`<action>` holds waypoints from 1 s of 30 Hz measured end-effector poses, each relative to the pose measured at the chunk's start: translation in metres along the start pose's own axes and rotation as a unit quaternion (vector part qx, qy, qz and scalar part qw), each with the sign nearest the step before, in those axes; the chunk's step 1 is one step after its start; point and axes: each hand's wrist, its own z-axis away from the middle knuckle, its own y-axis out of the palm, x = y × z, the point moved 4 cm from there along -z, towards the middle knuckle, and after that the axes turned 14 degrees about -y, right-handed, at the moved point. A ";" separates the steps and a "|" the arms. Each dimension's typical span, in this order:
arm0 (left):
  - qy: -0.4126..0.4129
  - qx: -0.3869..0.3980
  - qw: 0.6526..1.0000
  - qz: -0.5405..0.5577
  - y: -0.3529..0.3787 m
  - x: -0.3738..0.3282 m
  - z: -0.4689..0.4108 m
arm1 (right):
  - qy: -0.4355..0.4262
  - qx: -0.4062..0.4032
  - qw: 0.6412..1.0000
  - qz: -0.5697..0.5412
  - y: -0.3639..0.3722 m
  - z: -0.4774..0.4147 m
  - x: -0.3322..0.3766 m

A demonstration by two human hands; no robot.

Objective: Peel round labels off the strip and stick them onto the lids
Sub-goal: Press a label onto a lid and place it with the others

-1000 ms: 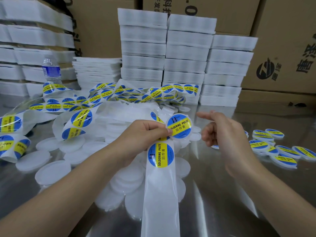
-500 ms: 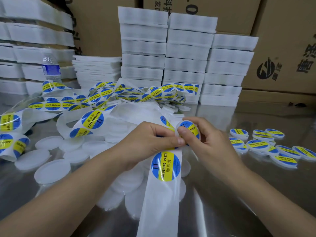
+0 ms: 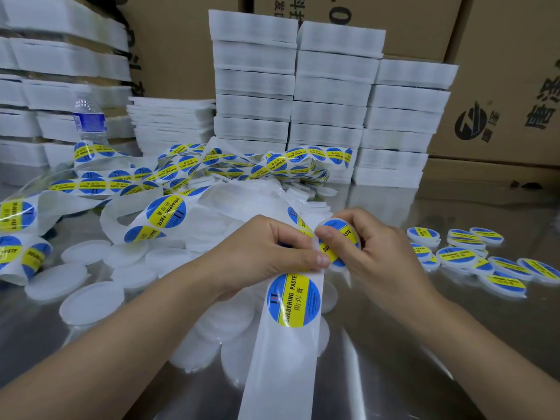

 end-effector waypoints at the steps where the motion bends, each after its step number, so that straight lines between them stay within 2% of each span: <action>1: -0.002 -0.006 1.000 -0.001 -0.001 0.001 -0.001 | -0.003 -0.002 1.000 0.001 0.000 0.000 0.000; 10: -0.033 -0.030 0.999 -0.002 -0.004 0.002 -0.002 | 0.005 -0.024 1.000 -0.005 -0.001 0.000 -0.004; 21: -0.082 -0.080 0.993 0.035 -0.011 0.006 -0.005 | -0.021 -0.003 0.998 0.064 0.000 0.001 -0.002; 25: -0.085 -0.092 0.991 0.042 -0.012 0.007 -0.006 | -0.025 -0.011 0.999 0.046 0.000 0.003 -0.002; 30: -0.065 -0.105 0.990 0.065 -0.015 0.005 -0.006 | -0.047 0.047 0.996 0.067 0.001 0.003 -0.001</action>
